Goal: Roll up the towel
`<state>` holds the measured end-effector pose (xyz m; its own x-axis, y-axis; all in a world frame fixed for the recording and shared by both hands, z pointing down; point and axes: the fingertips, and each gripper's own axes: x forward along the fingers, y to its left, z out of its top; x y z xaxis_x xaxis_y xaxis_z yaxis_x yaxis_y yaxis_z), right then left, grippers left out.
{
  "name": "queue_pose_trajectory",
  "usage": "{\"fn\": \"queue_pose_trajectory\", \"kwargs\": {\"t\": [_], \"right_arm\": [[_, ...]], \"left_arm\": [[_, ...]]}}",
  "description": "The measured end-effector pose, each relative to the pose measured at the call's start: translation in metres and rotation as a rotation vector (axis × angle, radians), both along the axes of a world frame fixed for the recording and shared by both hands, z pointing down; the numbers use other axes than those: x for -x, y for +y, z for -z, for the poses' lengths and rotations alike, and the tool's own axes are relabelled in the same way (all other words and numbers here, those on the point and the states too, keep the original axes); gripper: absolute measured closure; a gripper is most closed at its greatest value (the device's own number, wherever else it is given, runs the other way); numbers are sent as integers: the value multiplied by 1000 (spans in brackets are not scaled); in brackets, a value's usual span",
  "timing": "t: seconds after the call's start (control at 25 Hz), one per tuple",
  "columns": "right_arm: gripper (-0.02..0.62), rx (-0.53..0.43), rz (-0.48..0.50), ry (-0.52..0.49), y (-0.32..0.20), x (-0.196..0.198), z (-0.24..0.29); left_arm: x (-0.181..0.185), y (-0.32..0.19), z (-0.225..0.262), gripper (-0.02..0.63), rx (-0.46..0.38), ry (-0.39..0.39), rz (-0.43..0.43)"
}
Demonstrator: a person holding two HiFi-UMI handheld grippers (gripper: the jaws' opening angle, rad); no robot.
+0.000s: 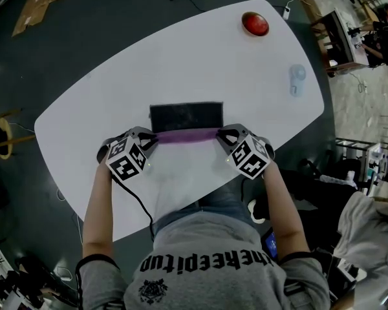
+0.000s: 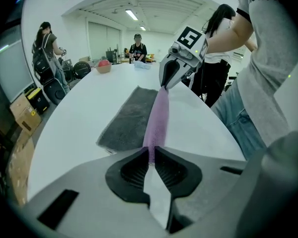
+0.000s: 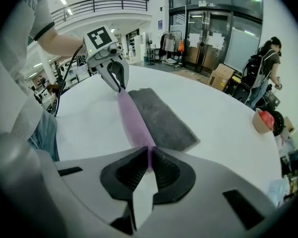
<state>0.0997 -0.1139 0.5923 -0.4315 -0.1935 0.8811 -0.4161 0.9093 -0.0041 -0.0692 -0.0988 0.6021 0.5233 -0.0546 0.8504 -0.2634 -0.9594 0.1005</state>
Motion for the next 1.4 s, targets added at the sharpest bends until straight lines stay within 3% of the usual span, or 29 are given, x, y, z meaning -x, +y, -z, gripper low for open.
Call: {"fn": "queue_pose_trajectory", "kwargs": {"t": [0.4, 0.84, 1.08, 1.24, 1.4], "right_arm": [[571, -80, 10, 58, -26, -1, -9], [571, -116, 28, 88, -40, -4, -15], [569, -166, 11, 58, -43, -9, 6], [565, -242, 35, 60, -39, -13, 21], [534, -209, 110, 45, -22, -5, 20]], "left_arm": [[0, -29, -9, 563, -72, -74, 24], [1, -45, -7, 515, -115, -76, 48], [7, -54, 18, 506, -231, -42, 63], [-6, -39, 35, 506, -308, 10, 2], [-17, -14, 24, 494, -273, -1, -86]]}}
